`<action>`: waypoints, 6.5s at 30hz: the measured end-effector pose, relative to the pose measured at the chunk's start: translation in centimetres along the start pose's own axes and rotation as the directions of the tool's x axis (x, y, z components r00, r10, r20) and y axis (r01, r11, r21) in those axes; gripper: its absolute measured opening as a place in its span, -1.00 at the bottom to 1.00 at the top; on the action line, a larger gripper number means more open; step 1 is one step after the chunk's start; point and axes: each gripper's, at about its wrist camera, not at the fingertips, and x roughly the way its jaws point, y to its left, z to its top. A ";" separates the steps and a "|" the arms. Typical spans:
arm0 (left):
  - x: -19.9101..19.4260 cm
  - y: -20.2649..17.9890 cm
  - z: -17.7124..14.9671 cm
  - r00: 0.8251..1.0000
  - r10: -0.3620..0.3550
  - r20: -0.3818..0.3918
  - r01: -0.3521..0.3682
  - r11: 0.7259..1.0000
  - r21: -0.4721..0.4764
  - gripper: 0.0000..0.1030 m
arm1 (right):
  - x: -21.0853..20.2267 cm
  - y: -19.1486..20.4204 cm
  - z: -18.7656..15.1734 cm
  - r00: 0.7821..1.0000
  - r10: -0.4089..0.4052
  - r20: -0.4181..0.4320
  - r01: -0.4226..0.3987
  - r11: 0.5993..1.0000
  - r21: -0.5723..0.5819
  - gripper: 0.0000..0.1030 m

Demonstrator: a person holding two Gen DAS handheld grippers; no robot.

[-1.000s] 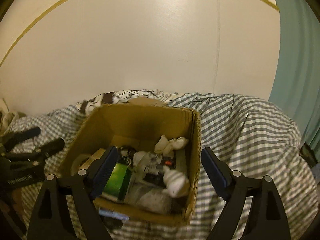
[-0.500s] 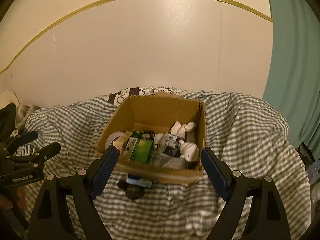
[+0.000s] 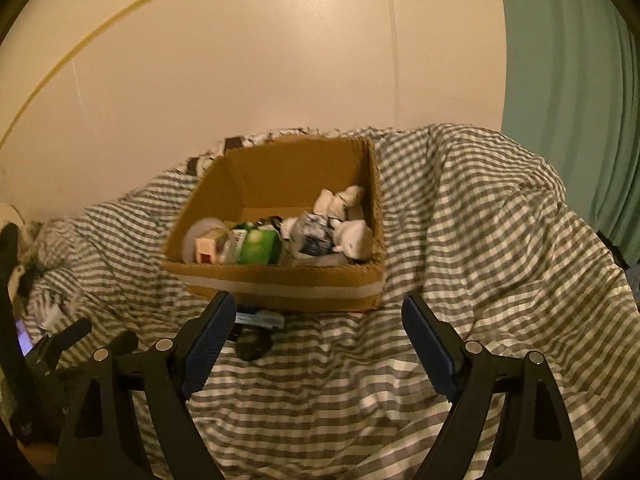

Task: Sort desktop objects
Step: 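Withdraw both grippers from the box toward the remaining items, then lower the right gripper to the blue tissue pack beside the box, then grasp the blue tissue pack with the right gripper and lift it, then carry the tissue pack over the cardboard box with the right gripper, then lower the tissue pack into the box and open the right gripper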

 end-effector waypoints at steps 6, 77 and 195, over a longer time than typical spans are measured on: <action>3.7 -1.7 -1.3 0.997 -0.042 -0.066 0.044 0.998 0.034 1.00 | 4.3 -0.8 -1.6 0.998 0.000 -0.070 0.003 0.999 0.043 0.65; 14.7 6.9 1.0 0.972 0.156 -0.177 -0.182 0.973 -0.144 0.50 | 24.0 7.2 -6.8 0.960 0.203 -0.192 -0.180 0.975 0.127 0.85; 16.7 -7.1 18.7 1.000 -0.009 0.006 0.008 0.989 0.150 0.52 | 17.0 -1.6 13.3 0.988 0.137 0.068 -0.131 0.988 -0.084 0.44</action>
